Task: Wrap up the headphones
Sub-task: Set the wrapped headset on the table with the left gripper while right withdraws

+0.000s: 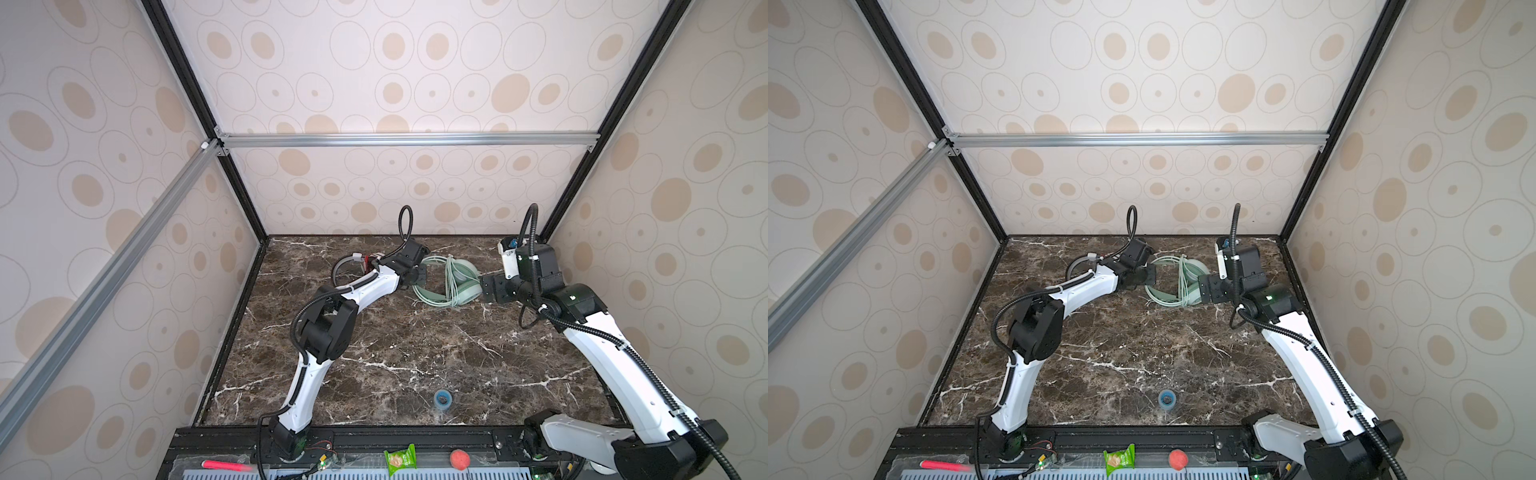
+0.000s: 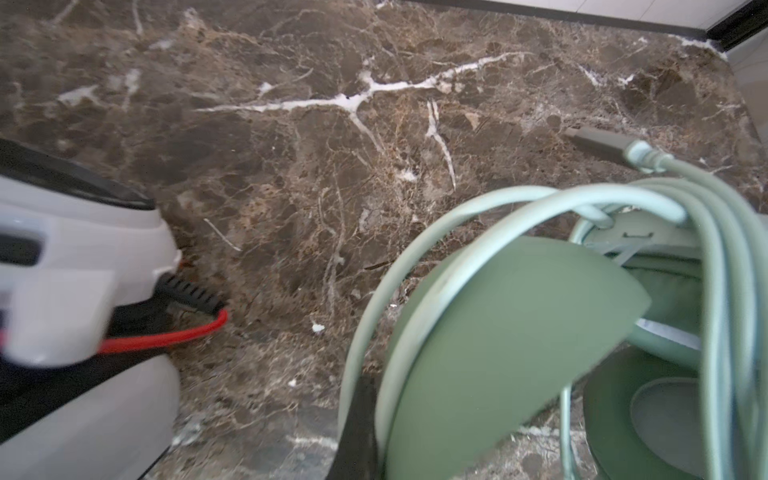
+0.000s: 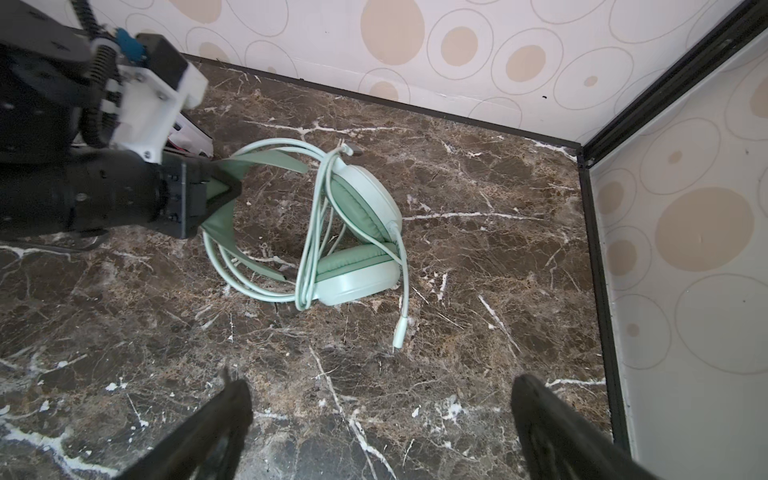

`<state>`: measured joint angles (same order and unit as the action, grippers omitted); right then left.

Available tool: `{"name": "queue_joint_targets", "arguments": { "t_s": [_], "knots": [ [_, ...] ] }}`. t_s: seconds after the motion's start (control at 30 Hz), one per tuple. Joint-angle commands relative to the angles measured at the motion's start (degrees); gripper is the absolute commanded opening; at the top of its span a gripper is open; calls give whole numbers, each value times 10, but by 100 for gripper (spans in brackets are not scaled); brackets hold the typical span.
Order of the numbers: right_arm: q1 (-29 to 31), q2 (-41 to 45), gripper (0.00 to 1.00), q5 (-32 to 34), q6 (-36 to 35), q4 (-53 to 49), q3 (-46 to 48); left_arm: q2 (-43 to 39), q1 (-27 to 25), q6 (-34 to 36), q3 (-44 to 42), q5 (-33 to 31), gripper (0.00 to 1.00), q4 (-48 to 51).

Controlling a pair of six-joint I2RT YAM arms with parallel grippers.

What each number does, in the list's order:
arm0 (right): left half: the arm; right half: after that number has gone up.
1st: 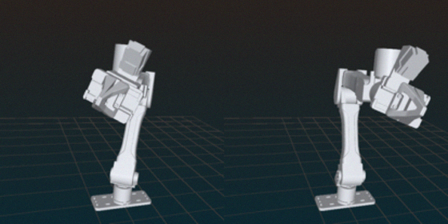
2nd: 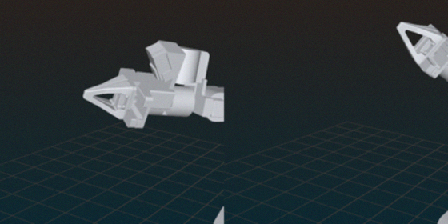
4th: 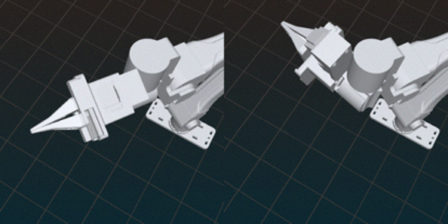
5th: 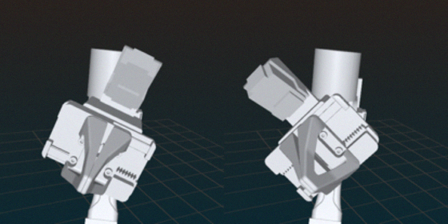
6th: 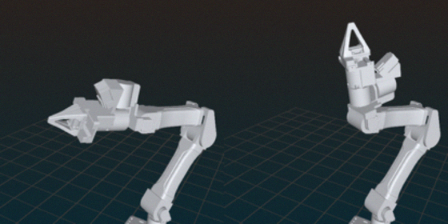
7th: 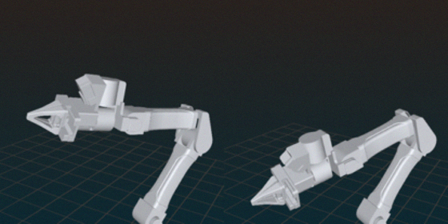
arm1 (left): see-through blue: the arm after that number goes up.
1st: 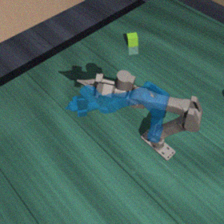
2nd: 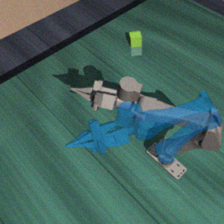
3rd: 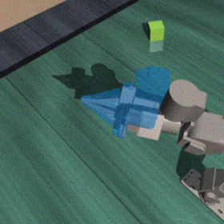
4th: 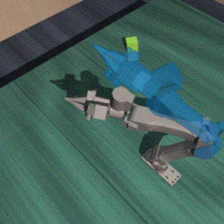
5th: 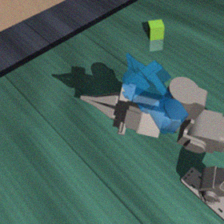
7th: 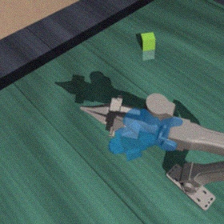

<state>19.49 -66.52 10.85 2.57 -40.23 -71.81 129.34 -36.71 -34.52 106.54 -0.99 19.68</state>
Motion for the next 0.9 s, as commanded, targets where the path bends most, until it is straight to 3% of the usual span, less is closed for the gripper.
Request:
{"name": "queue_joint_targets", "arguments": {
  "t_s": [0.0,0.23,0.53,0.87],
  "knots": [
    [-2,5,100,-17,4,14,8,19,-4,-18,73,36,0,-23],
    [-3,7,100,-13,-12,9,9,70,-2,-34,114,64,4,-19],
    [-3,14,100,-9,-18,26,19,102,0,-38,111,64,16,-13],
    [-2,40,100,20,-17,50,38,85,2,-34,94,64,53,-11]
  ]
}}
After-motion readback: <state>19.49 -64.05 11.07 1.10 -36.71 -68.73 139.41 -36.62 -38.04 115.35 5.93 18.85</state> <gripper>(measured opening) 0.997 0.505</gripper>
